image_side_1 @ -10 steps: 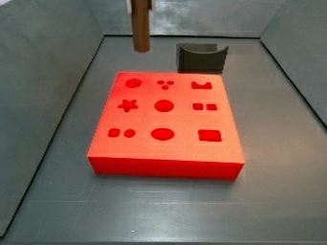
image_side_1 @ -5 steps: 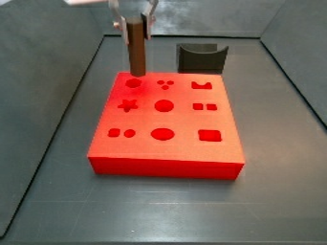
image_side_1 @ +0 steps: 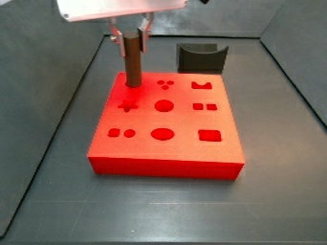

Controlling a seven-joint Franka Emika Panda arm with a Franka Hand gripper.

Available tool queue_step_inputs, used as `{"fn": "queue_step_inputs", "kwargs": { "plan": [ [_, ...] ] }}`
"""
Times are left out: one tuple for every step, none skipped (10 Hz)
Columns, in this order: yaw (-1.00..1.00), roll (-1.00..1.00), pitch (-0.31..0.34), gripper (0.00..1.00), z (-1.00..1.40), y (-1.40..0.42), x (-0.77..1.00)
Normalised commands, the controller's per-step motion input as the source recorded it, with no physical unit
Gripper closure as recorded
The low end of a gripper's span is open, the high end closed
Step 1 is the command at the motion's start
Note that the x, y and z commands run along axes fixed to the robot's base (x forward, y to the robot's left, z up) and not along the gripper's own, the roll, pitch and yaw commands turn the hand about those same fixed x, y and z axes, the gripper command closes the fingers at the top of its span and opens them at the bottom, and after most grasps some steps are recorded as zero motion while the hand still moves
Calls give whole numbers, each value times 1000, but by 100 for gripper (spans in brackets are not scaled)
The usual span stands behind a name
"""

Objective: Insert the hexagon object.

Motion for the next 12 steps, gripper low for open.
{"fn": "queue_step_inputs", "kwargs": {
  "plan": [
    [51, 0, -49, 100, -80, -29, 0],
    [77, 0, -53, 100, -174, -17, 34],
    [83, 0, -46, 100, -263, -23, 117],
    [29, 0, -26, 100, -380, -23, 180],
    [3, -9, -77, 100, -614, 0, 117],
    [0, -24, -74, 100, -1000, 0, 120],
    [0, 0, -24, 100, -1000, 11, 0],
    [-146, 24, 0, 100, -1000, 77, 31],
    [-326, 73, 67, 100, -994, 314, 23],
    [-334, 37, 77, 100, -1000, 240, 26],
    [-266, 60, 106, 100, -917, 20, 140],
    [-49, -47, 0, 100, 0, 60, 0]
  ]
}}
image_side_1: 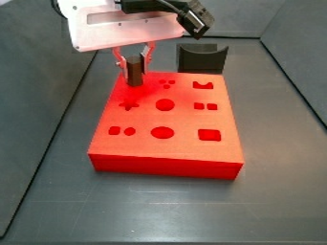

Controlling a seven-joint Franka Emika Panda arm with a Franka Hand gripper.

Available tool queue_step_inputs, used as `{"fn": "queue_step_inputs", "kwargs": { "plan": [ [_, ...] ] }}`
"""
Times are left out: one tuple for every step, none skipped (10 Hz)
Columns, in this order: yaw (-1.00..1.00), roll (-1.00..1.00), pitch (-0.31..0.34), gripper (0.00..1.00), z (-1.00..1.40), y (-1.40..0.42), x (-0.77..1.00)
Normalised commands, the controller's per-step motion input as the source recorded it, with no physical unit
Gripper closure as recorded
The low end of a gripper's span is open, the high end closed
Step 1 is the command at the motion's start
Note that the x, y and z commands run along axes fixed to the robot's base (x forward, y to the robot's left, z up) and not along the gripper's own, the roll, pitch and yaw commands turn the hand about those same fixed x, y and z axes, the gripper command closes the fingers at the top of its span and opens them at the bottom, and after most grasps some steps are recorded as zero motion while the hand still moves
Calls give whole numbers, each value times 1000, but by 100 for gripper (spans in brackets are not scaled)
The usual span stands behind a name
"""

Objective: Insert the hexagon object.

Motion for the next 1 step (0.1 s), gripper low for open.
{"fn": "queue_step_inputs", "kwargs": {
  "plan": [
    [0, 0, 0, 100, 0, 0, 0]
  ]
}}
